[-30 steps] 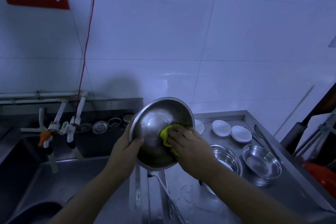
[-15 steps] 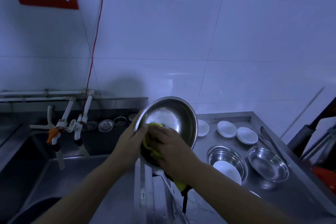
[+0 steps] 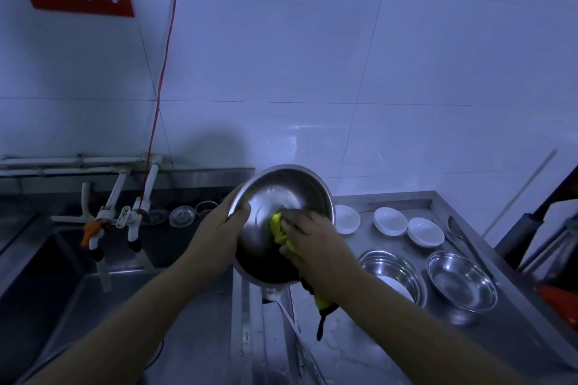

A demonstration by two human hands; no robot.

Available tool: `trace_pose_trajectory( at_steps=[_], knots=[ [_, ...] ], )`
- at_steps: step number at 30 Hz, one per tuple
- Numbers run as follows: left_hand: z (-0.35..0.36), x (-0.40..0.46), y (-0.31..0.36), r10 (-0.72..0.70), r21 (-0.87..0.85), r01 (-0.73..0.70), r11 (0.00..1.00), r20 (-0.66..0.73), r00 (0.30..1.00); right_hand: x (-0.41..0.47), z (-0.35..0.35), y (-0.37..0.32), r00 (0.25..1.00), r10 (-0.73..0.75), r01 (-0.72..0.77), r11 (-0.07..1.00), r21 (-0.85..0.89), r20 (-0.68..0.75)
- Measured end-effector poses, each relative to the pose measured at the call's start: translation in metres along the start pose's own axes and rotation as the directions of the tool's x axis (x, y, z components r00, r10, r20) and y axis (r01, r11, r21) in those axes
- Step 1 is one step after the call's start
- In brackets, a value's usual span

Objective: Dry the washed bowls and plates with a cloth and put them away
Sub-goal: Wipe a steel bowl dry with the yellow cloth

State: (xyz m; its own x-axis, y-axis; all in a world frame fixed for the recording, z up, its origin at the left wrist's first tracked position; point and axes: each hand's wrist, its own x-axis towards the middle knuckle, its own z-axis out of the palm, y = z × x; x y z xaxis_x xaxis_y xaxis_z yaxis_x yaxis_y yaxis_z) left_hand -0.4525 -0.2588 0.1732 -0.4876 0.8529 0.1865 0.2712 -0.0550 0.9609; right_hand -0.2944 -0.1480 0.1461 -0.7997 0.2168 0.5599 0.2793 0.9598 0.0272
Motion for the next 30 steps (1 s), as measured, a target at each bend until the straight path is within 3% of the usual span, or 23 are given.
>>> trace_pose_trajectory(
  at_steps=[4, 8, 10, 13, 17, 19, 21, 23, 25, 27, 28, 30],
  knots=[
    [0.011, 0.005, 0.004, 0.037, -0.06, -0.044, 0.997, -0.121, 0.992, -0.016, 0.011, -0.02, 0.999, -0.051, 0.053, 0.99, 0.132, -0.021],
    [0.017, 0.009, 0.007, -0.039, -0.155, 0.021, 0.988, -0.115, 0.993, -0.027, 0.018, -0.024, 0.987, -0.096, 0.103, 0.993, 0.051, -0.13],
    [0.011, 0.013, 0.01, -0.057, -0.076, 0.052, 0.996, -0.058, 0.997, -0.031, 0.017, -0.011, 0.969, -0.195, 0.193, 0.981, -0.028, -0.151],
    [-0.005, 0.019, 0.013, -0.138, 0.121, 0.125, 0.985, 0.098, 0.986, -0.039, 0.011, 0.017, 0.943, -0.326, 0.315, 0.938, -0.147, -0.062],
    [-0.009, 0.017, 0.004, -0.308, 0.256, 0.26, 0.931, 0.167, 0.937, -0.037, 0.003, 0.038, 0.942, -0.334, 0.337, 0.932, -0.137, 0.039],
    [-0.012, 0.013, -0.007, -0.245, 0.51, 0.174, 0.843, 0.075, 0.966, -0.037, 0.0, 0.04, 0.955, -0.277, 0.287, 0.953, -0.097, 0.109],
    [-0.01, -0.001, -0.014, 0.041, 0.779, -0.109, 0.617, 0.106, 0.994, -0.041, -0.002, 0.041, 0.97, -0.197, 0.208, 0.976, -0.06, 0.143],
    [0.001, -0.014, -0.019, 0.261, 0.851, -0.446, 0.278, 0.38, 0.888, -0.044, -0.002, 0.038, 0.976, -0.154, 0.159, 0.987, -0.022, 0.156],
    [0.013, -0.024, -0.019, 0.283, 0.767, -0.635, 0.089, 0.592, 0.755, -0.044, -0.001, 0.031, 0.975, -0.148, 0.147, 0.989, 0.019, 0.163],
    [0.02, -0.024, -0.018, 0.295, 0.714, -0.7, 0.024, 0.663, 0.687, -0.041, -0.001, 0.026, 0.973, -0.177, 0.171, 0.984, 0.051, 0.151],
    [0.021, -0.022, -0.015, 0.283, 0.713, -0.7, 0.039, 0.664, 0.692, -0.04, -0.001, 0.027, 0.973, -0.19, 0.183, 0.981, 0.065, 0.13],
    [0.02, -0.022, -0.013, 0.22, 0.762, -0.62, 0.187, 0.583, 0.782, -0.041, -0.003, 0.033, 0.988, -0.149, 0.145, 0.985, 0.094, 0.038]
  ],
)
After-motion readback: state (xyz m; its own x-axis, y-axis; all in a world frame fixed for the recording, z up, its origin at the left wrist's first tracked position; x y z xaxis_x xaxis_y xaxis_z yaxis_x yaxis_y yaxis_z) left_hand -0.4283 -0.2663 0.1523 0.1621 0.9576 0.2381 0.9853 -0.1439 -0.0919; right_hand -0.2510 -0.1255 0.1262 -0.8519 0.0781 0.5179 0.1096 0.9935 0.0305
